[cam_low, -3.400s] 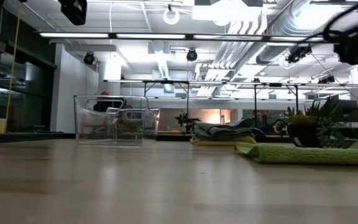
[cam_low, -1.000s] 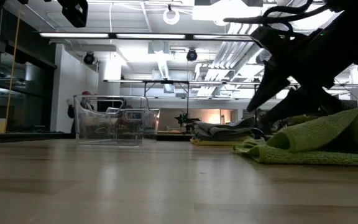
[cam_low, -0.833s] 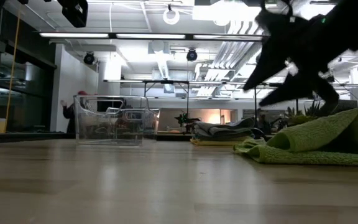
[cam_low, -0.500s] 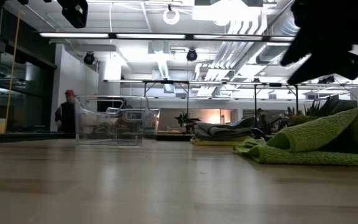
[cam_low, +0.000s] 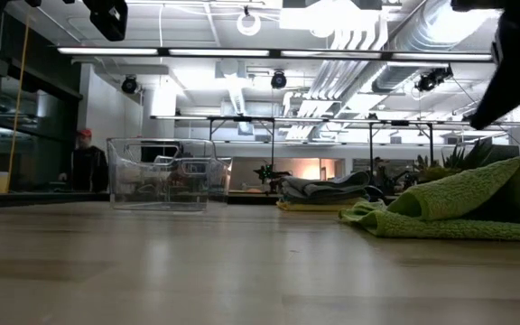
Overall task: Fold microfiber towels
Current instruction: Fold the green microfiber cloth, then stack the green microfiber cloth on the gray microfiber cloth
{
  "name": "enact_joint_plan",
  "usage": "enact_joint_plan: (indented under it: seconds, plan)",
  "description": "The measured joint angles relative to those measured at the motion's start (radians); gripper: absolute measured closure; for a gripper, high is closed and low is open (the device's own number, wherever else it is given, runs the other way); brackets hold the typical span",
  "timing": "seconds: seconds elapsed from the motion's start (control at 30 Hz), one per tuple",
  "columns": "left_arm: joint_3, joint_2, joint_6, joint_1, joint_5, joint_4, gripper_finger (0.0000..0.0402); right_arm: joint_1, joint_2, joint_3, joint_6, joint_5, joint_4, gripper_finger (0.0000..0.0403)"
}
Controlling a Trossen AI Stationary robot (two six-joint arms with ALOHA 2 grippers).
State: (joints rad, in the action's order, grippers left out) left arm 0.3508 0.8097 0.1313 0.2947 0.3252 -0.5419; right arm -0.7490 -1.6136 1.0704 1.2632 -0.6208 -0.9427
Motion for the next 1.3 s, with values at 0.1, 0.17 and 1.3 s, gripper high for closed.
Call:
enact_joint_plan:
  seconds: [0.1, 0.17, 1.3]
  plan:
    - [0.000, 0.000, 0.001, 0.000, 0.000, 0.003, 0.0264, -0.020, -0.054, 0.006, 0.069, 0.008, -0.035, 0.0399]
    - [0.000, 0.000, 0.010, 0.000, 0.000, 0.006, 0.0264, -0.029, -0.078, -0.016, 0.102, 0.021, -0.001, 0.0397]
    - [0.000, 0.000, 0.007, 0.000, 0.000, 0.019, 0.0264, 0.038, 0.011, -0.034, 0.094, -0.007, 0.008, 0.0403]
